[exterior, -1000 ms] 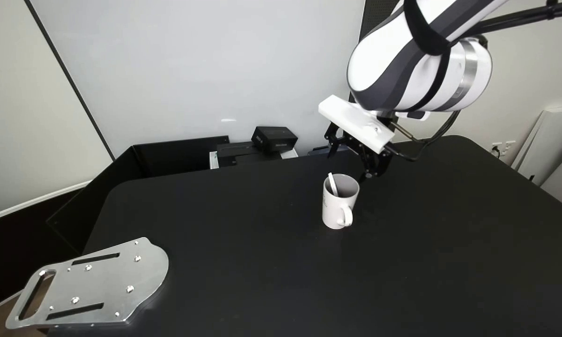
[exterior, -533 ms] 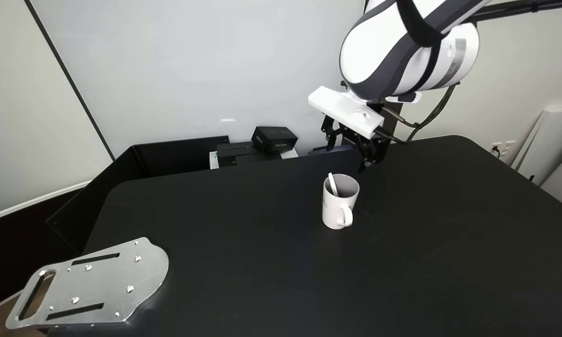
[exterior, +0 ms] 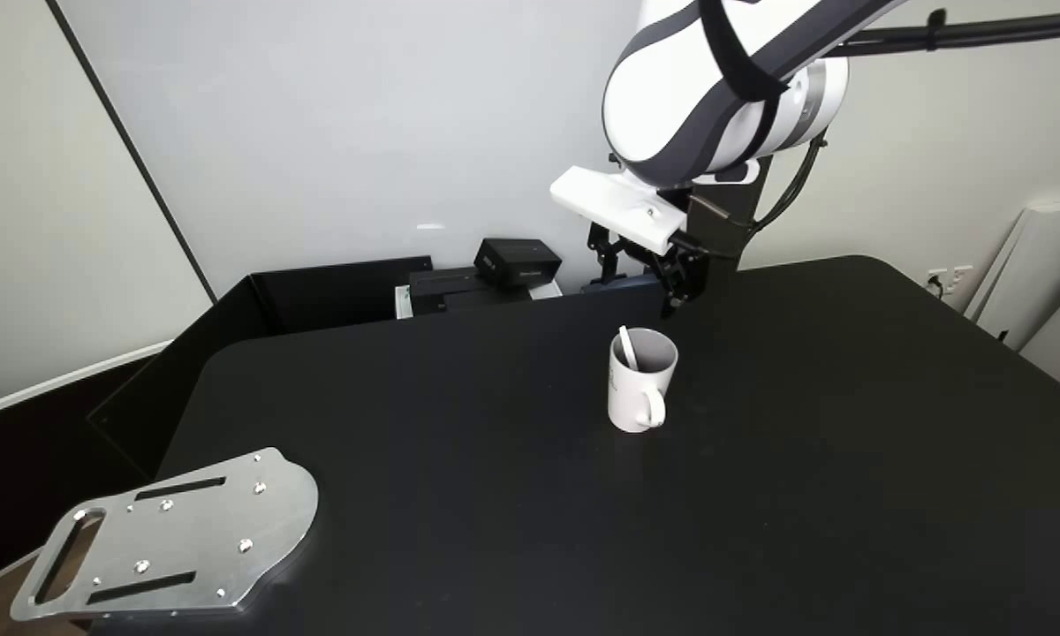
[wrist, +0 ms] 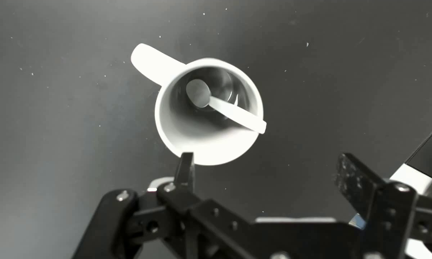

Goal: Put the spoon in the mug, put it back on the table, then put it in the mug again

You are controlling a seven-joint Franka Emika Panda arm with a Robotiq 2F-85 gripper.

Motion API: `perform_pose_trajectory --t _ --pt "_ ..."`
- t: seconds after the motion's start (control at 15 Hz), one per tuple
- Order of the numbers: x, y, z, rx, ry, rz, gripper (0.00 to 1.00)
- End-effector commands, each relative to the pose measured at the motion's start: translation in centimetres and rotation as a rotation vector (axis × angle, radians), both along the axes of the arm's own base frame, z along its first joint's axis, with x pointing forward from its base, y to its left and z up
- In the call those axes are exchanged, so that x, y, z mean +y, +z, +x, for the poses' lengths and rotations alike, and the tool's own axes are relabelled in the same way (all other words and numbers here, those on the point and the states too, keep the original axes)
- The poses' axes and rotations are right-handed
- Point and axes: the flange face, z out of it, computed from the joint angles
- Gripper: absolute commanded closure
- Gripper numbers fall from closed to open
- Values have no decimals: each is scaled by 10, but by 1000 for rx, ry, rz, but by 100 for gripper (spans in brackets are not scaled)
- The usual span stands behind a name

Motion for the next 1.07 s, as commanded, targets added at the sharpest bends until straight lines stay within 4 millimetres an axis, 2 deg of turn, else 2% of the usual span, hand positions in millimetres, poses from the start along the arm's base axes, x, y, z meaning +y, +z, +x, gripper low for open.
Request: perform_pose_trajectory --t 0.0,0.53,1.0 --pt "8 -3 18 31 -29 -19 0" --pt "18 -20 33 118 -38 -43 0" --pt "18 -33 38 191 -59 -74 0"
